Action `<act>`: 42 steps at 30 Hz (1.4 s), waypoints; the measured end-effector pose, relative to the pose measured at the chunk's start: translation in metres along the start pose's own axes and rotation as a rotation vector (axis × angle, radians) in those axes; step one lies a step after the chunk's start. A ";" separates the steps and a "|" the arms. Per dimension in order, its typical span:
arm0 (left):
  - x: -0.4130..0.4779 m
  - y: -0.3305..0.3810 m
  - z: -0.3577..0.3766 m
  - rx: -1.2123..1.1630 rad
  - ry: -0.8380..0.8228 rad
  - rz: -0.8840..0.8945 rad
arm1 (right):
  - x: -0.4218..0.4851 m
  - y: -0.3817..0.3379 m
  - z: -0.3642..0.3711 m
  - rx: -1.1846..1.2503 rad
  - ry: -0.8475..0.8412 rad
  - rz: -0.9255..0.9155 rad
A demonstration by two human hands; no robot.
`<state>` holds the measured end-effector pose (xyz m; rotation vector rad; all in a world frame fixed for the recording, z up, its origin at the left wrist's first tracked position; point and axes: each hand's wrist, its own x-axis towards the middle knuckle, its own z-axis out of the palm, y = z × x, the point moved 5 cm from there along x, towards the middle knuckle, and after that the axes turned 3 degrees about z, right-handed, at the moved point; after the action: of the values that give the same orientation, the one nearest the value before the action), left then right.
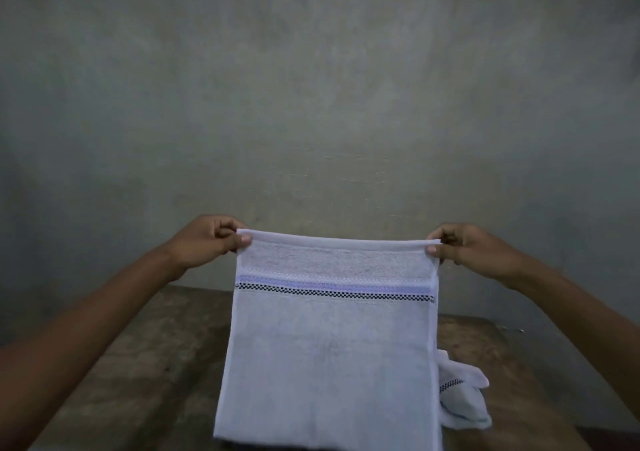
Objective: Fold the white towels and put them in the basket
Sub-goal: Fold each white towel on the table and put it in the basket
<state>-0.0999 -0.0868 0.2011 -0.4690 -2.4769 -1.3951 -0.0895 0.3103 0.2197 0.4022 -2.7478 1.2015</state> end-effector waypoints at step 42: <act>-0.086 -0.233 0.143 0.233 -0.102 -0.363 | 0.005 0.190 0.200 -0.429 -0.169 0.223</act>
<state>-0.1239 -0.0902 -0.0842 -0.0411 -2.8698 -1.1986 -0.1484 0.2863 -0.0491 0.1579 -3.1517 0.5992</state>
